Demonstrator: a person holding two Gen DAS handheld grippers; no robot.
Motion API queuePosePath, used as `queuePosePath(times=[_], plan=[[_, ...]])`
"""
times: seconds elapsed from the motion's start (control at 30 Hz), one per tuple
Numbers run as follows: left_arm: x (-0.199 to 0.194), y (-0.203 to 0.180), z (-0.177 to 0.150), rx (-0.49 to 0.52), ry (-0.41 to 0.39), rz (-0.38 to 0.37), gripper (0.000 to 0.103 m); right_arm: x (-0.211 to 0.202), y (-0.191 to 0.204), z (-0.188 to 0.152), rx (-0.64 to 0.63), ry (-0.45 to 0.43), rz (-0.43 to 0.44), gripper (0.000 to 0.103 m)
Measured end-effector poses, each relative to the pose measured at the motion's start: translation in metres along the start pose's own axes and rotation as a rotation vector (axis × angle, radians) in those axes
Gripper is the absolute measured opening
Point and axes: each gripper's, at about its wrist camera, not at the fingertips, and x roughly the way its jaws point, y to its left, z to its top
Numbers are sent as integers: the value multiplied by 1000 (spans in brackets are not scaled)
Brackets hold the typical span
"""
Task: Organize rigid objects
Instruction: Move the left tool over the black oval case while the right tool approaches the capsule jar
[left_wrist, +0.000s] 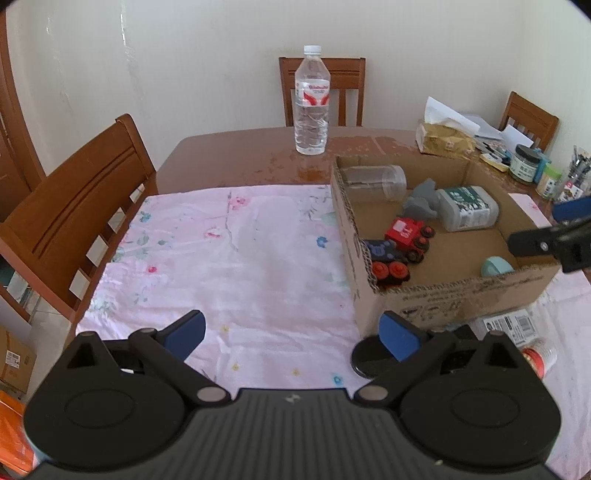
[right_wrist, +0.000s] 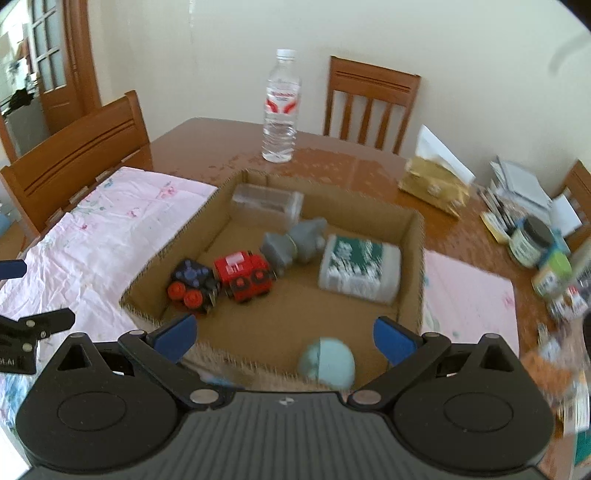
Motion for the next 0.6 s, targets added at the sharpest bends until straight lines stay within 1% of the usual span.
queuePosePath(times=[0.13,0.23,0.33,0.43,0.53,0.6], plan=[[-2,-6,-8,2,14,5,100,-6,-3,-23,9,27,-1,103],[-5,-11,-14,-11,24,14,100,-9,-1,-38,-31,44,8,103],[-7,-17,-20,-29,43,33,100,-10,3,-53,-99,43,38,103],[-2,-22,-24,-44,73,25,101,-9,4,-67,-144,39,51,103],[7,-34,-26,-18,114,32,101,-10,-2,-76,-117,46,85,103],[14,-41,-27,8,116,31,101,-12,-6,-80,-99,39,105,103]])
